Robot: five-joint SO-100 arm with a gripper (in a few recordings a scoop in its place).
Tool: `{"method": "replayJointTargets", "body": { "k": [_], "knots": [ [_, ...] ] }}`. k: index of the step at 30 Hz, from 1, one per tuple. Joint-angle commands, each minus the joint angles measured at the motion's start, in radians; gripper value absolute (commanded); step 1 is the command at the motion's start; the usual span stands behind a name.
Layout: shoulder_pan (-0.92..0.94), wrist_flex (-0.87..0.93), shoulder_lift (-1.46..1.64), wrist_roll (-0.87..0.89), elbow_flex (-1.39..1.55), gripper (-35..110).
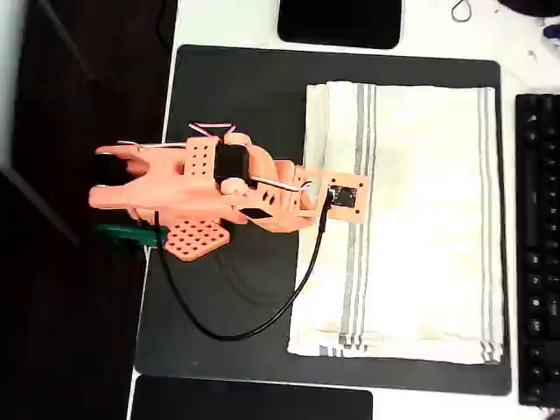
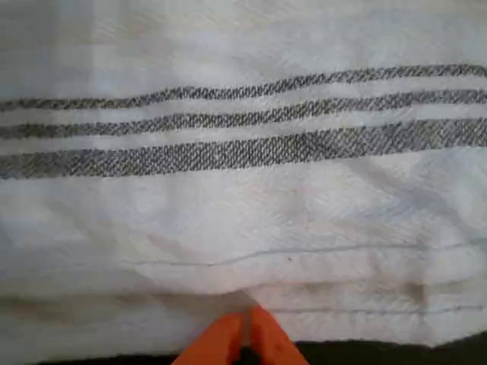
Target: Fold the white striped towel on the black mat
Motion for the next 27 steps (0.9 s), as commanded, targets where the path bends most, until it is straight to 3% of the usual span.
{"method": "replayJointTargets", "body": {
  "k": [1,27],
  "knots": [
    [0.018,0.009,0.006,-0.054,0.017,0],
    [0.032,-0.054,-0.086,-0.144,-0.041,0]
  ]
}}
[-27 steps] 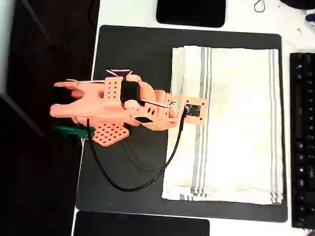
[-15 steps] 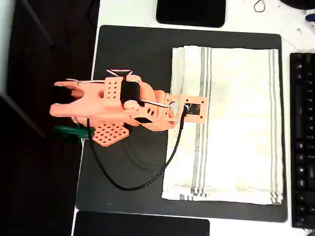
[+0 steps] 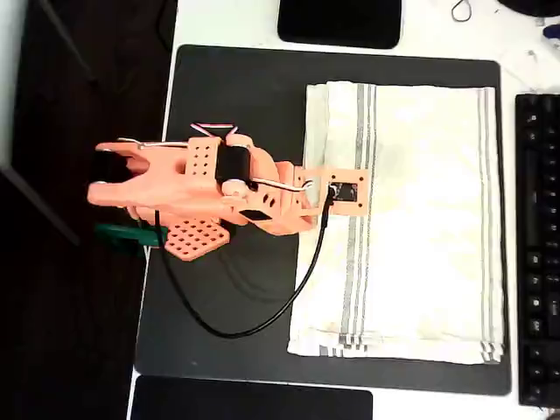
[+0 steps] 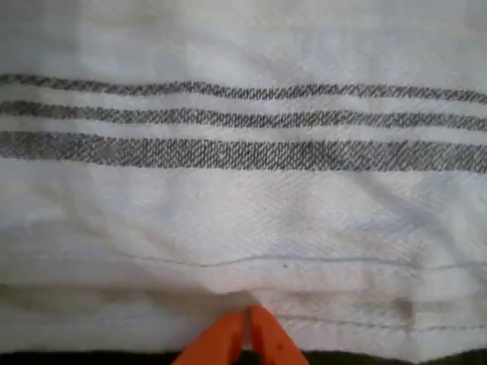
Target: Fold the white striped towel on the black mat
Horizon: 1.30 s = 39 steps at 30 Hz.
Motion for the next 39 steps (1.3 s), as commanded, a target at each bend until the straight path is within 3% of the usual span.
{"method": "replayJointTargets", "body": {
  "k": [1,23,39],
  "knots": [
    [-0.002,-0.006,-0.035,-0.006,-0.043,0],
    [-0.308,-0.075,-0.457,0.311,-0.486,0],
    [-0.569,-0.218,-1.052,0.526,-0.93,0]
  ]
}}
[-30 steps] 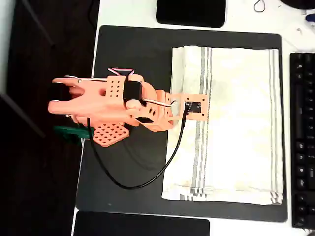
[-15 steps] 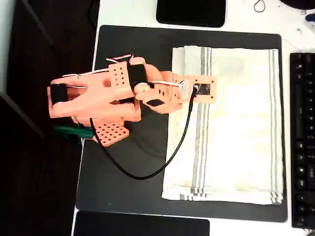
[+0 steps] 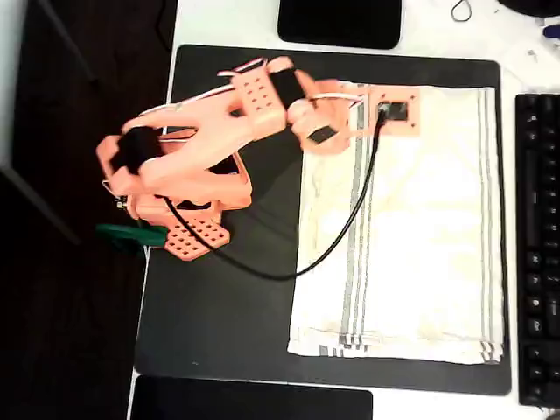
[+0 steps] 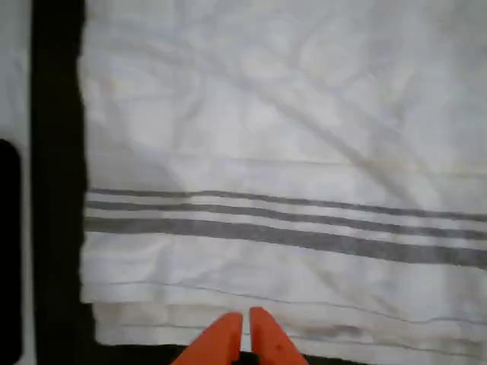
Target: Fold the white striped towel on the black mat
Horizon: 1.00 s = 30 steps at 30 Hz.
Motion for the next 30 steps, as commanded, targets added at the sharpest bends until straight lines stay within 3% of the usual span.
{"method": "replayJointTargets", "body": {
  "k": [1,13,30],
  "knots": [
    [-0.048,-0.017,-0.075,0.032,-0.135,0],
    [-0.104,-0.051,-0.462,0.129,-0.46,0],
    [-0.147,0.049,-0.974,0.153,-0.937,1]
  ]
}}
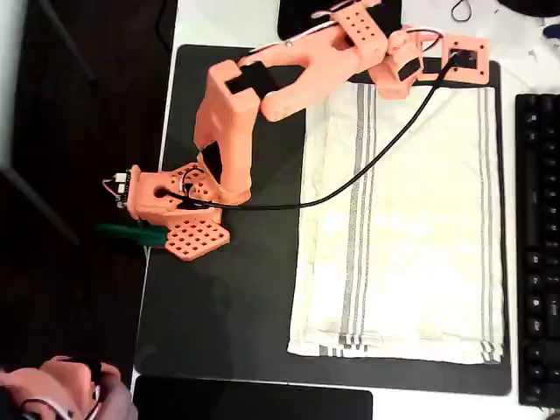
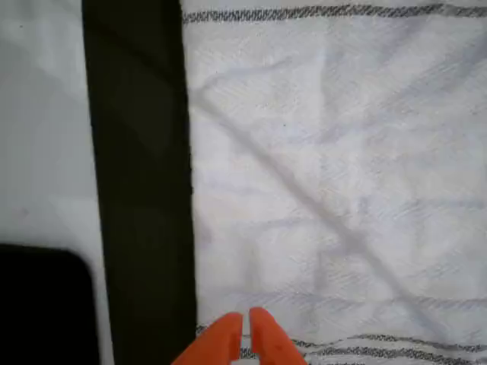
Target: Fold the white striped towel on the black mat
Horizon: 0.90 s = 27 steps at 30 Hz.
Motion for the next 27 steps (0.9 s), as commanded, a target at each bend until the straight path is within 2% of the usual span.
{"method": "replayJointTargets", "body": {
  "k": [1,8,13,20,23,25,27],
  "knots": [
    [-0.044,0.021,-0.023,0.017,-0.081,3],
    [-0.028,0.029,-0.091,0.048,-0.1,18],
    [-0.029,0.021,-0.147,0.058,-0.101,20],
    [0.006,-0.012,-0.225,0.049,-0.103,17],
    [0.018,-0.015,-0.252,0.034,-0.117,11],
    [0.025,-0.015,-0.261,0.034,-0.124,0],
    [0.031,-0.012,-0.261,0.032,-0.132,0]
  ]
}}
